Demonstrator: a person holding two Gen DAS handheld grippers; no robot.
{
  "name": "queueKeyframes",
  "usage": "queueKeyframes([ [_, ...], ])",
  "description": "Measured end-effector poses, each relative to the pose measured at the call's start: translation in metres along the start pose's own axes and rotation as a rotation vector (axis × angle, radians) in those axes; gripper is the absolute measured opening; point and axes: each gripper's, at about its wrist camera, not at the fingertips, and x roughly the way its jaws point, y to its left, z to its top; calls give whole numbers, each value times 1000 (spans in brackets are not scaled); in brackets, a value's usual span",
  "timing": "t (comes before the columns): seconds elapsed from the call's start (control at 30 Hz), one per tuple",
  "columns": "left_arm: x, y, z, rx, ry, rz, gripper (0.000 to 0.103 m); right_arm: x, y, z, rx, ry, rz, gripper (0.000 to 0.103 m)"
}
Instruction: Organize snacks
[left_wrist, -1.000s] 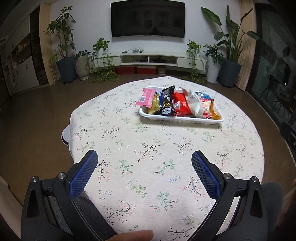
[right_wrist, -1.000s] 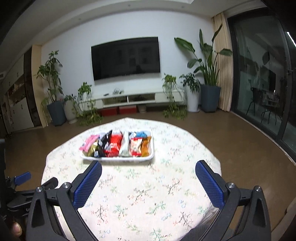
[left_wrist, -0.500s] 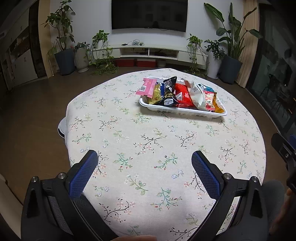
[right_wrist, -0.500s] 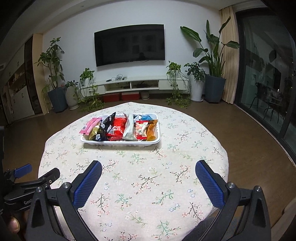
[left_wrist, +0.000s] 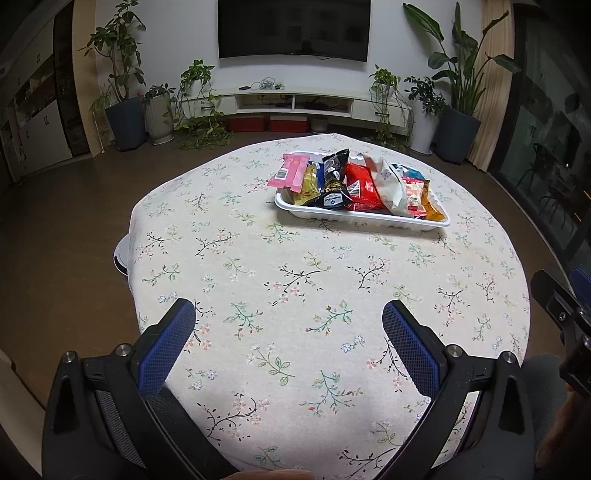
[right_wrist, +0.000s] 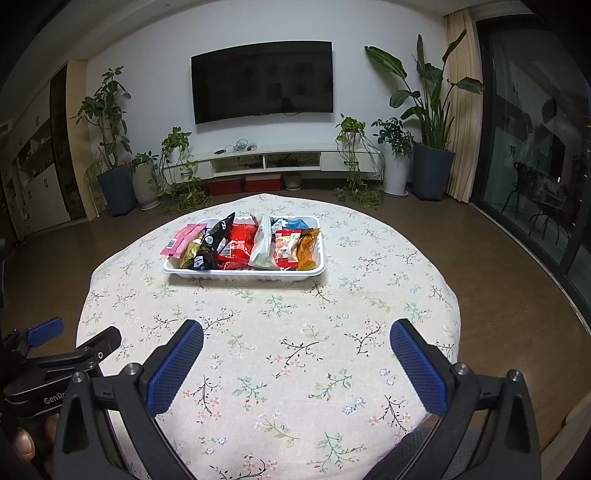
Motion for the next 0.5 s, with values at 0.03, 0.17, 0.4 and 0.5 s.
queueKeyframes([
  [0.03,0,0,-1,0,1,0,103,0,0,0,-1,2,1,103],
  [0.17,-1,0,-2,4,7,-4,103,0,2,-1,-2,8,2,103],
  [0.4,-1,-3,-4,20,12,-15,103,1,3,-2,-6,16,4,103],
  [0.5,-1,-3,-4,23,12,-18,103,1,3,-2,-4,17,4,103],
])
